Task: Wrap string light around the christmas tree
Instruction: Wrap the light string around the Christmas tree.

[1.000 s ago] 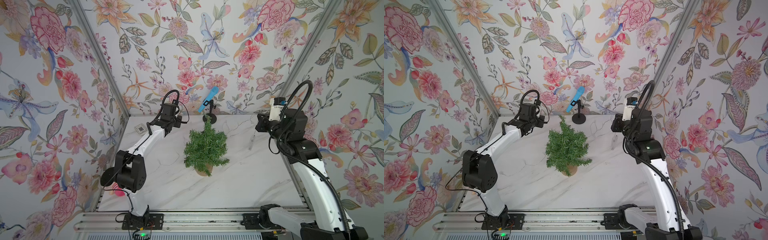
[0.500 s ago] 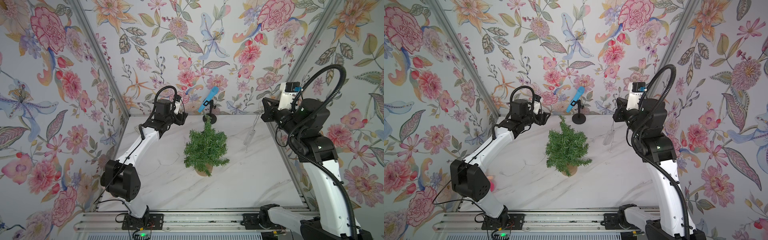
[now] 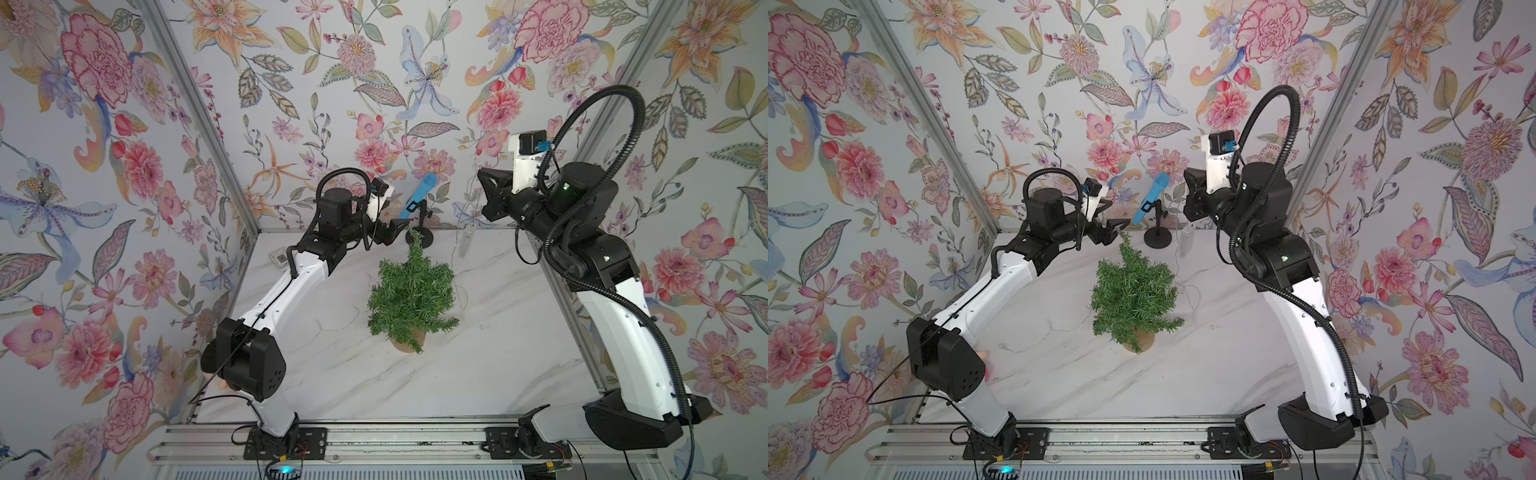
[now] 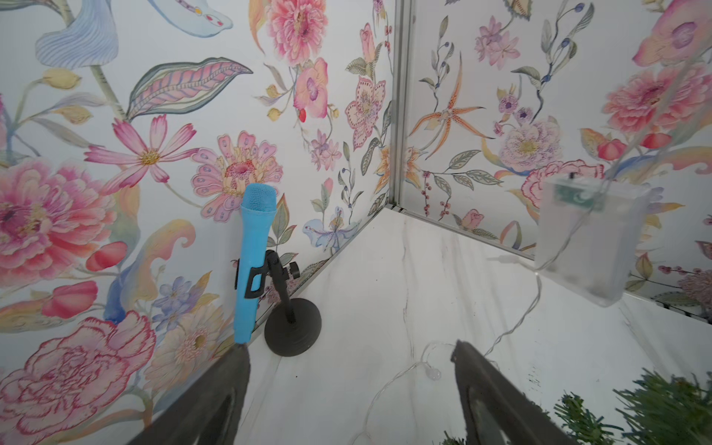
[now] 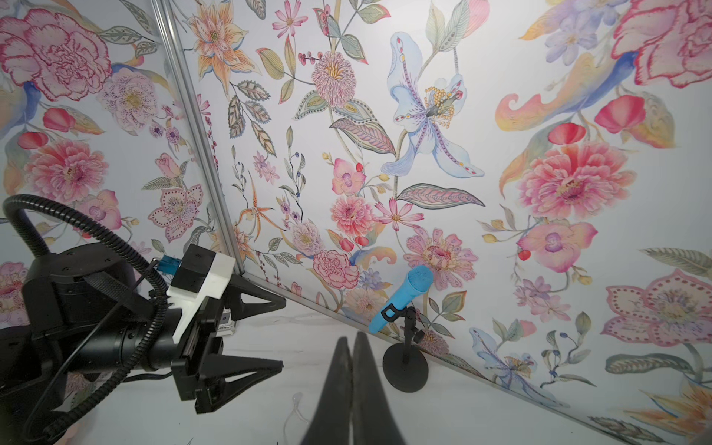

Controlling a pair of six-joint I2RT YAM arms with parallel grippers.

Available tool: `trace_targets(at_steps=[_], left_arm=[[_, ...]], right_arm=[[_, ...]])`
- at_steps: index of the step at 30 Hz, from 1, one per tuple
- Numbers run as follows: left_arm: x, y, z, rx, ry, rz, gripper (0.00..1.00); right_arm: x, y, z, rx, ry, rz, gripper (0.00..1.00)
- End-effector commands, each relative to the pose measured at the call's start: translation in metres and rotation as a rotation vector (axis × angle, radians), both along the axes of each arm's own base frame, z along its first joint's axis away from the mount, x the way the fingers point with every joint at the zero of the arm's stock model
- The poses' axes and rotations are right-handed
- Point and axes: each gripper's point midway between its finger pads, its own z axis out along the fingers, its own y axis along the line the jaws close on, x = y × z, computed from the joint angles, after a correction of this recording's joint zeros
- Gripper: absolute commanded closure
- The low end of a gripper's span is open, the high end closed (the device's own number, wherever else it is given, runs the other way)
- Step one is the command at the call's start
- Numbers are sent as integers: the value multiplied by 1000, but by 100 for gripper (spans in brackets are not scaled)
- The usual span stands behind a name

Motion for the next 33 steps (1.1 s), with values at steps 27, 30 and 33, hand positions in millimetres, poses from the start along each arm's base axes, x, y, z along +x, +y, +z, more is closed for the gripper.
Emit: trace_targets(at_steps=[27,30,33], left_arm=[[-36,-67,27,-254,-127,-386,5],[-29,-74,27,-233,-129,-355,5],[-17,-73,27,-225,-125,-304,6]], right_arm=[[37,60,6,-181,-126,-34,100],[36,63,4,-189,-127,-28,100],[34,68,2,-198,-127,-19,100]])
